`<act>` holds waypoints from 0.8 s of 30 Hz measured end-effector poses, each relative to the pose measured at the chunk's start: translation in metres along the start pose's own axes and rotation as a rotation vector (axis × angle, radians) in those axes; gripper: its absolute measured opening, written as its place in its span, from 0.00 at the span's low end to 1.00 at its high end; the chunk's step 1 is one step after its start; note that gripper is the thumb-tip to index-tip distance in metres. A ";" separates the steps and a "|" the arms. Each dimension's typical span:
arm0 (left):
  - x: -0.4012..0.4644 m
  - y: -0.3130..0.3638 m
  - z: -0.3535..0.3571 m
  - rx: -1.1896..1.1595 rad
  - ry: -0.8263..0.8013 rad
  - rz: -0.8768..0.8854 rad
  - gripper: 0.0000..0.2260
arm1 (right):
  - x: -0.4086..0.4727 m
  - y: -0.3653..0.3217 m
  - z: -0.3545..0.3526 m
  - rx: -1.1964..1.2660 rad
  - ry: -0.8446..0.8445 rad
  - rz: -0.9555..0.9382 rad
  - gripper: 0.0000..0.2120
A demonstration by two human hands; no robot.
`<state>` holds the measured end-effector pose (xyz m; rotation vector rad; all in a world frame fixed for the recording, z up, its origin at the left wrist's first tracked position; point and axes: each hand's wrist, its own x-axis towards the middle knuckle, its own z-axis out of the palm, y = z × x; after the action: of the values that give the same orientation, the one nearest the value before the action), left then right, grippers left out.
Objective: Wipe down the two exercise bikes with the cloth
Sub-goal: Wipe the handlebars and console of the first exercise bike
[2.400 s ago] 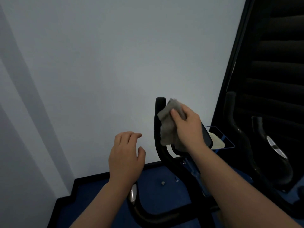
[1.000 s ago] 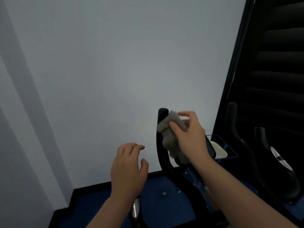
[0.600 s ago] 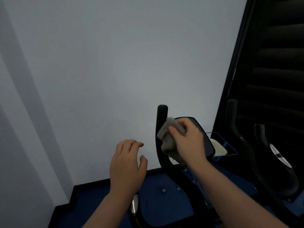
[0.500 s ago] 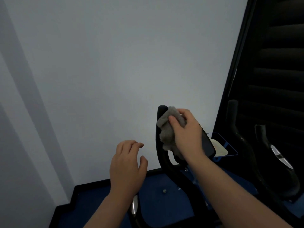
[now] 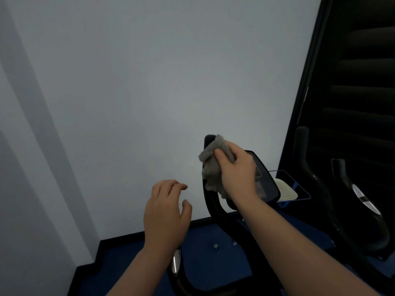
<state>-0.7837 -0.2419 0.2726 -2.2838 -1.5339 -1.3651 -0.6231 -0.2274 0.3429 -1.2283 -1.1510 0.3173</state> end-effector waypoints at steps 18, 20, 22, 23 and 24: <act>0.000 -0.002 -0.002 -0.034 -0.021 0.014 0.11 | -0.043 0.019 -0.011 -0.492 -0.328 -0.192 0.07; 0.001 -0.002 -0.002 -0.031 -0.019 0.018 0.11 | -0.043 0.020 -0.022 -0.443 -0.438 -0.109 0.07; 0.001 -0.001 -0.002 -0.035 -0.017 0.014 0.11 | -0.030 0.011 -0.028 -0.463 -0.478 -0.093 0.06; 0.002 -0.001 -0.002 -0.034 -0.016 0.009 0.11 | -0.022 0.006 -0.029 -0.464 -0.442 -0.102 0.05; 0.002 -0.001 -0.002 -0.031 -0.016 0.004 0.11 | -0.016 0.000 -0.027 -0.449 -0.388 -0.109 0.04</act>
<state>-0.7855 -0.2408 0.2744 -2.3196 -1.5230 -1.3826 -0.6078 -0.2547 0.3377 -1.5273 -1.6821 0.2259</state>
